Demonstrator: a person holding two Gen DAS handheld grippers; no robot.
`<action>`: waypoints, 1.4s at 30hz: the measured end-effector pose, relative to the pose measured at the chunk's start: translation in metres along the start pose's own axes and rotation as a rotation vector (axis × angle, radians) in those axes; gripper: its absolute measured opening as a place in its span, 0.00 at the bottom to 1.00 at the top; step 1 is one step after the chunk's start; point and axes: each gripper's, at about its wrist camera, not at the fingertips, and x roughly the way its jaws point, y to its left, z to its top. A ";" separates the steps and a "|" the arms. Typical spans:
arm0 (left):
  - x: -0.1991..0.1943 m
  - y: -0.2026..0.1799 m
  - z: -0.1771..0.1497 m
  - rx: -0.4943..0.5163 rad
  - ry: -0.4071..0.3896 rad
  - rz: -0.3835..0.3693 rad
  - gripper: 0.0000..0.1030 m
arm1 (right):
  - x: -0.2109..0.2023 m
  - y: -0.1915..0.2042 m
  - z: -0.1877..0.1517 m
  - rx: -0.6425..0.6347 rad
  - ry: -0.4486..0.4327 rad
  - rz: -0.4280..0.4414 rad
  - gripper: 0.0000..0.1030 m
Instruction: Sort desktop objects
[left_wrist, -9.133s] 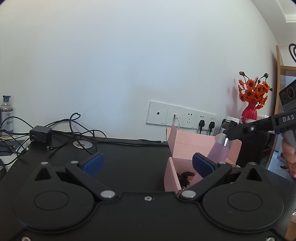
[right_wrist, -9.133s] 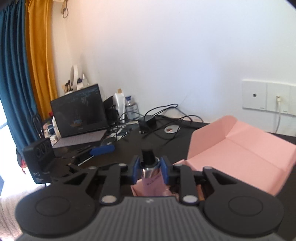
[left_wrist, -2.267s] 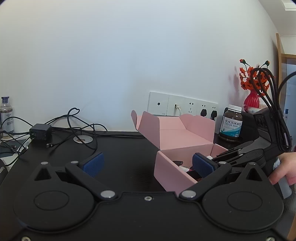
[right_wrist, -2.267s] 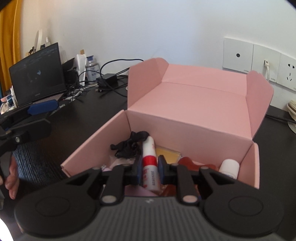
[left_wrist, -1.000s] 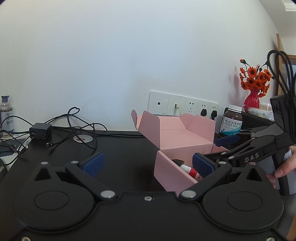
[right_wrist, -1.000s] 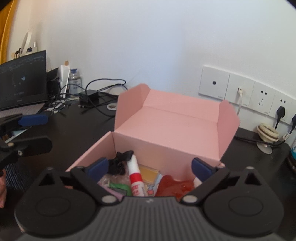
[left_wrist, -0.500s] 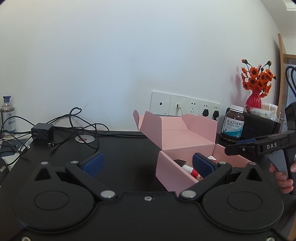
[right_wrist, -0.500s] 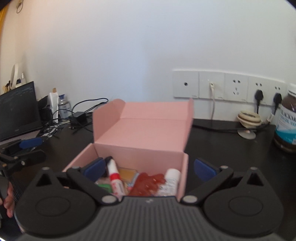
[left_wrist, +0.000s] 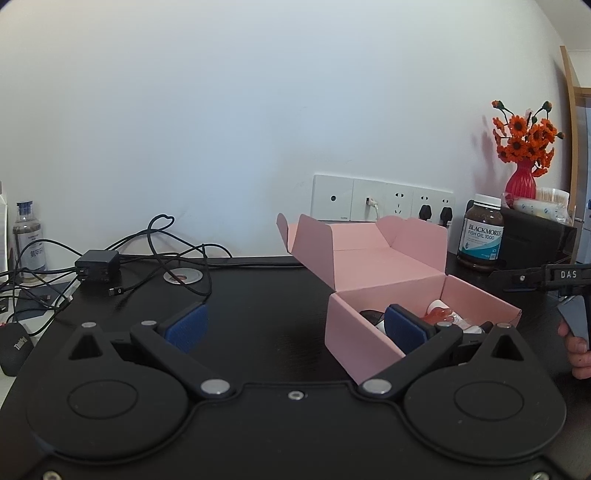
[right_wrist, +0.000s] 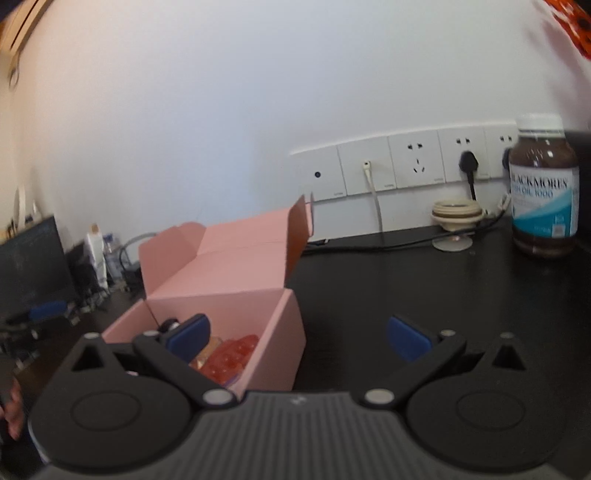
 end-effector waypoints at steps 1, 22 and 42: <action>0.000 0.000 0.000 0.001 0.001 0.006 1.00 | 0.000 -0.003 0.000 0.016 0.000 0.001 0.99; 0.005 -0.001 0.001 0.003 0.027 0.091 1.00 | -0.010 -0.008 -0.004 0.062 -0.039 0.039 0.99; 0.034 -0.002 -0.001 0.022 0.203 0.091 1.00 | -0.010 -0.009 -0.004 0.071 -0.048 0.047 0.99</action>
